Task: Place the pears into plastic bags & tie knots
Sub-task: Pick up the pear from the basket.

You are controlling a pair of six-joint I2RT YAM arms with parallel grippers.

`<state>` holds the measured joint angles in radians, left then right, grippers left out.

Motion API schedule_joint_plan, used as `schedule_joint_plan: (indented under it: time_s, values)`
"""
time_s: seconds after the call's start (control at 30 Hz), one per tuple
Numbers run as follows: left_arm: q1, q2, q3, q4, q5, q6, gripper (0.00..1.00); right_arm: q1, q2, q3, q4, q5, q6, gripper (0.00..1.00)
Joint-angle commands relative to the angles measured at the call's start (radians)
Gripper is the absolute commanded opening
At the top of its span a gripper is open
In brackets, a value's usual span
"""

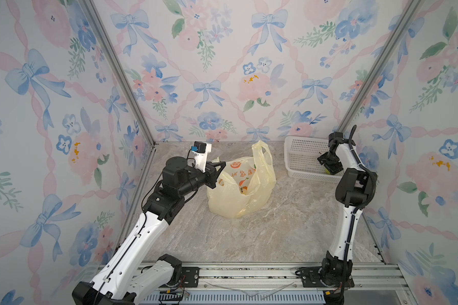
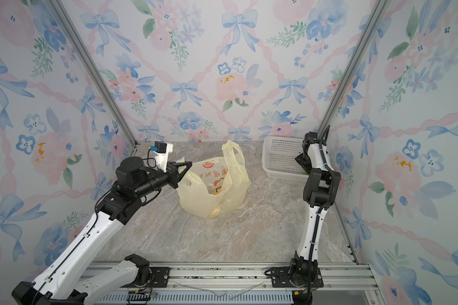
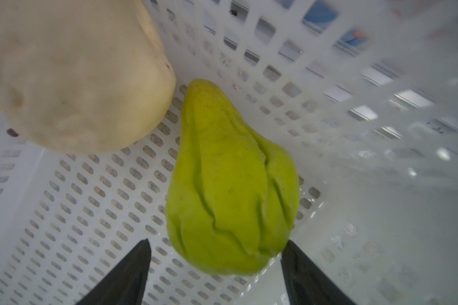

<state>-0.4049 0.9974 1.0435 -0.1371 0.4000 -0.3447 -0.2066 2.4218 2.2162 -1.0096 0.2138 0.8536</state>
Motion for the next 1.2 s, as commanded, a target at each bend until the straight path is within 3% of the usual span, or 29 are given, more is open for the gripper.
schedule_joint_plan:
  time_s: [0.0,0.27,0.53,0.73,0.87,0.97,1.17]
  values:
    - [0.005,-0.017,-0.016,0.018,-0.013,-0.005,0.00,0.007,0.035,0.041,-0.040,0.088,0.021,0.78]
    - [0.005,-0.032,-0.016,0.013,-0.016,-0.007,0.00,0.010,0.036,0.034,0.021,0.171,0.048,0.78]
    - [0.005,-0.042,-0.014,0.011,-0.024,-0.010,0.00,0.031,-0.015,-0.012,0.052,0.192,0.029,0.57]
    - [0.005,-0.035,-0.017,0.010,-0.037,-0.009,0.00,0.066,-0.209,-0.191,0.169,0.156,-0.013,0.50]
    - [0.005,-0.028,-0.014,0.008,-0.049,-0.002,0.00,0.105,-0.360,-0.267,0.206,0.102,-0.077,0.50]
    - [0.004,-0.025,-0.012,0.011,-0.056,-0.003,0.00,0.158,-0.477,-0.307,0.233,0.047,-0.199,0.51]
    - [0.004,-0.006,0.004,0.010,-0.060,0.002,0.00,0.274,-0.733,-0.451,0.364,-0.232,-0.370,0.49]
